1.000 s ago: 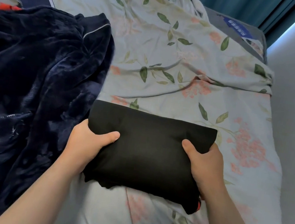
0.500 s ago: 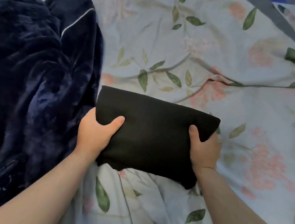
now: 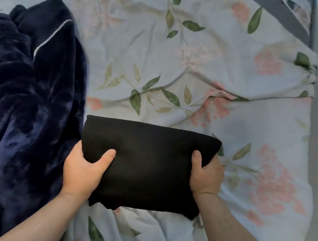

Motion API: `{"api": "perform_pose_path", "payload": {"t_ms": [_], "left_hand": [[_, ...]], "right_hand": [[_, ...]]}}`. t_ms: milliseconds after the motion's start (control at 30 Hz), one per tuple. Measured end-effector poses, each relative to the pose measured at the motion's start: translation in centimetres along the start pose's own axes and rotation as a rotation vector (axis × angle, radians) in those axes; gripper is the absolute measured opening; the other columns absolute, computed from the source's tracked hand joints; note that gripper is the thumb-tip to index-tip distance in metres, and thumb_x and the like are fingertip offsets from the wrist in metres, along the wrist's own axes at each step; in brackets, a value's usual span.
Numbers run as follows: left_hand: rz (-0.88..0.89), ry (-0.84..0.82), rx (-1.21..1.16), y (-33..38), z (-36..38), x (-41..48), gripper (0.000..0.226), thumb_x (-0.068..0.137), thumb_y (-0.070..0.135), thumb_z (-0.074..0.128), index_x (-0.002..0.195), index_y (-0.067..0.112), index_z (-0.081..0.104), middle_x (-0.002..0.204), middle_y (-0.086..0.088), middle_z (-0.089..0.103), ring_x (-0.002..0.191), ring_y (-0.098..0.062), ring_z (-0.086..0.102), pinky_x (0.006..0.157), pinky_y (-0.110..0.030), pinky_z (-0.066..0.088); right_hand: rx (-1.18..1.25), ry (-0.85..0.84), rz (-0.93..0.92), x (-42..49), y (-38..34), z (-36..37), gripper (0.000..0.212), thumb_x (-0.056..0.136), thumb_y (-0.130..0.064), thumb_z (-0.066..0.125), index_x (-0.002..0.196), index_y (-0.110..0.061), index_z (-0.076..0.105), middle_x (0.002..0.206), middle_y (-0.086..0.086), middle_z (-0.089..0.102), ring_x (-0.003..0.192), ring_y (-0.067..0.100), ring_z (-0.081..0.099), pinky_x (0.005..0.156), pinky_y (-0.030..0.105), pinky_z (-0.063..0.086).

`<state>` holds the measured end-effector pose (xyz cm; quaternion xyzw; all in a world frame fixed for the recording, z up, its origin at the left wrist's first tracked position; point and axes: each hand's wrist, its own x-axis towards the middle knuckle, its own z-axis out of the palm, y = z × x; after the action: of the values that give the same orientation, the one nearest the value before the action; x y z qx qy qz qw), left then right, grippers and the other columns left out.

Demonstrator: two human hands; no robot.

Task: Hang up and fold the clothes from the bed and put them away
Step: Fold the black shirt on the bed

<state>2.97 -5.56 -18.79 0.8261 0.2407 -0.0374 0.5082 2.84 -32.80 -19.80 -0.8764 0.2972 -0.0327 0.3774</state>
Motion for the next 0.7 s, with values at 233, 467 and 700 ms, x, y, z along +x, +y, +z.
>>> {"api": "perform_pose_path", "payload": {"t_ms": [233, 467, 700], "left_hand": [[-0.008, 0.060, 0.020, -0.2, 0.4, -0.2, 0.032, 0.063, 0.045, 0.073, 0.090, 0.035, 0.059, 0.085, 0.022, 0.064, 0.080, 0.022, 0.057, 0.069, -0.014, 0.041], [0.016, 0.097, 0.042, -0.4, 0.9, -0.3, 0.035, 0.070, 0.036, 0.071, 0.101, 0.029, 0.057, 0.090, 0.024, 0.059, 0.083, 0.025, 0.055, 0.072, -0.010, 0.040], [0.047, 0.154, 0.070, -0.5, 1.3, -0.6, 0.052, 0.065, 0.054, 0.057, 0.106, 0.022, 0.058, 0.092, 0.018, 0.058, 0.083, -0.004, 0.056, 0.077, -0.021, 0.042]], "right_hand": [[0.014, 0.003, 0.041, 0.0, -0.2, 0.3, 0.078, 0.073, -0.067, 0.040, 0.117, -0.009, 0.066, 0.096, -0.002, 0.065, 0.097, 0.029, 0.065, 0.081, 0.028, 0.039], [0.009, -0.004, 0.035, 0.0, -0.3, 0.1, 0.075, 0.076, -0.064, 0.040, 0.116, -0.007, 0.066, 0.094, -0.007, 0.059, 0.088, 0.012, 0.052, 0.080, 0.026, 0.037], [0.013, -0.039, 0.030, -0.1, -0.1, 0.1, 0.075, 0.076, -0.067, 0.037, 0.115, -0.011, 0.066, 0.092, -0.012, 0.057, 0.087, 0.010, 0.052, 0.078, 0.025, 0.037]]}}
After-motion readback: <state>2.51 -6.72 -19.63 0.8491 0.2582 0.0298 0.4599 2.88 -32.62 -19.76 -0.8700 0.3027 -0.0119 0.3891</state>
